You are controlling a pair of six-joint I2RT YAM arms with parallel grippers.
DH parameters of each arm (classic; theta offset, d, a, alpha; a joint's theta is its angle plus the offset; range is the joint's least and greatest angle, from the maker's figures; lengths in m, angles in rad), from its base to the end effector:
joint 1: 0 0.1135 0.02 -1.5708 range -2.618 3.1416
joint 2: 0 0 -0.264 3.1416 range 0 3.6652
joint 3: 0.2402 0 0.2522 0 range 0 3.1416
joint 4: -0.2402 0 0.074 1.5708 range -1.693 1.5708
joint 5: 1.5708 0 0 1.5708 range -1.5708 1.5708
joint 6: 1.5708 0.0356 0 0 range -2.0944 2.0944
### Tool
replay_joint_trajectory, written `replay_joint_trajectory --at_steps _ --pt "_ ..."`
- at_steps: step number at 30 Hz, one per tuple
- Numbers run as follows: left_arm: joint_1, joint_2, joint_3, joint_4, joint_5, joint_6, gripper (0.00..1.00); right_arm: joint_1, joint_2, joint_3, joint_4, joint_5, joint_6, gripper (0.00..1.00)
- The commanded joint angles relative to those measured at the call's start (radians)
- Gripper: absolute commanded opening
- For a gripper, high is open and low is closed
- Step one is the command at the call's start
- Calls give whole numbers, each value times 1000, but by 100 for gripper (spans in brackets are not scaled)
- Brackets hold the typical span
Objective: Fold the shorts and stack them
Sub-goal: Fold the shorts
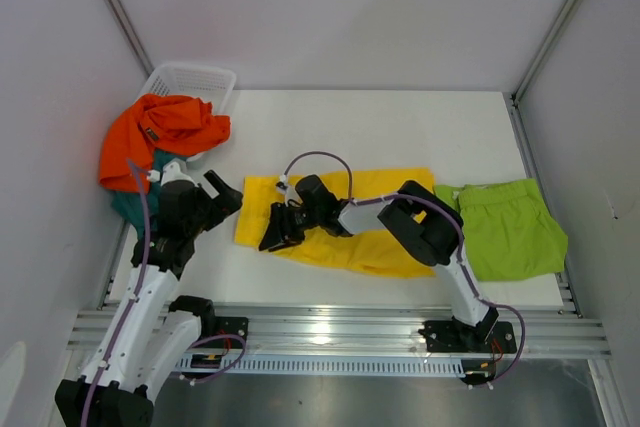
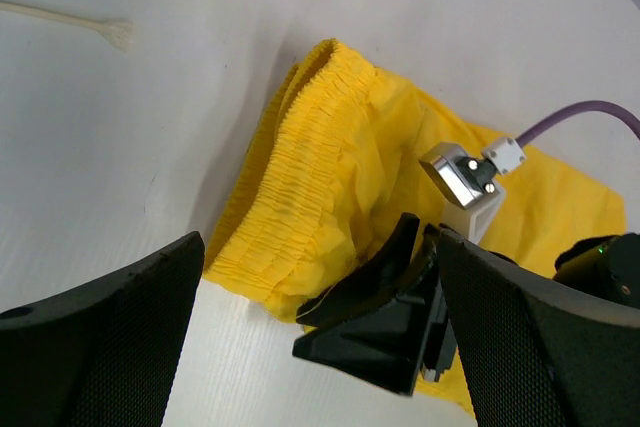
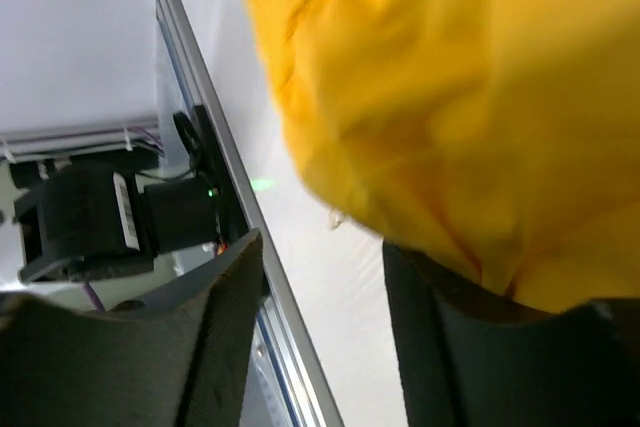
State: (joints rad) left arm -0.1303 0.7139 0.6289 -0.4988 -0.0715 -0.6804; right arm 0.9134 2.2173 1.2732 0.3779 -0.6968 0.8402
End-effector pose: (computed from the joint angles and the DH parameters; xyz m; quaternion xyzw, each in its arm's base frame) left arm 0.1600 -0.0184 0.2650 -0.2553 0.8424 -0.1578 0.4475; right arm 0.2610 0.3755 0.1067 -0.1944 0.8173 0.5392 0.0594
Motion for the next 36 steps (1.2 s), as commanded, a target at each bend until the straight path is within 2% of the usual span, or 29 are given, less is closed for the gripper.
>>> replay_joint_trajectory --at_steps 1,2,3,4,6,7,9,12,13,14,17,19,23,25,26,27,28,31,33,34,36 --pt "9 -44 44 -10 -10 4 99 24 -137 -47 -86 84 -105 56" --pt "9 -45 55 -35 -14 7 99 42 -200 -60 -112 155 -133 64" --pt "11 -42 74 -47 -17 8 99 54 -227 -67 -140 198 -162 66" --pt "11 -41 92 -61 -17 8 99 67 -254 -72 -204 239 -229 67" --pt "11 -31 118 -93 -2 13 99 114 -320 -75 -266 418 -297 70" --pt "11 -27 161 -104 18 19 99 134 -340 -84 -301 554 -356 70" --pt "11 -13 196 -151 64 27 99 194 -388 -92 -329 685 -418 70" --pt "11 -11 290 -266 64 22 99 292 -427 -110 -323 974 -551 73" --pt "11 -19 314 -277 64 22 99 317 -426 -110 -318 1034 -590 73" --pt "11 -27 328 -283 64 21 99 338 -420 -103 -312 1160 -655 74" --pt "11 -53 325 -273 64 21 99 378 -384 -80 -324 1304 -707 78" --pt "12 -45 293 -265 64 27 99 349 -381 -66 -342 1278 -684 79" --pt "17 21 226 -207 107 28 99 283 -406 -97 -298 1134 -619 76" --pt "21 32 154 -161 127 22 99 251 -403 -89 -287 1073 -581 70" --pt "21 33 119 -140 131 12 99 216 -403 -89 -278 992 -566 66" --pt "23 35 95 -91 139 9 99 197 -404 -93 -263 937 -552 55" --pt "24 35 48 -72 148 7 99 173 -403 -103 -226 880 -514 50" --pt "27 10 -16 -8 177 -5 99 66 -363 -85 -159 517 -442 30" --pt "29 -13 -63 25 188 -28 99 -3 -282 -45 -149 406 -383 15" --pt "29 -49 -102 37 199 -39 99 -20 -253 -19 -154 326 -371 12" --pt "29 -89 -184 63 240 -86 99 -59 -193 61 -163 271 -356 6"
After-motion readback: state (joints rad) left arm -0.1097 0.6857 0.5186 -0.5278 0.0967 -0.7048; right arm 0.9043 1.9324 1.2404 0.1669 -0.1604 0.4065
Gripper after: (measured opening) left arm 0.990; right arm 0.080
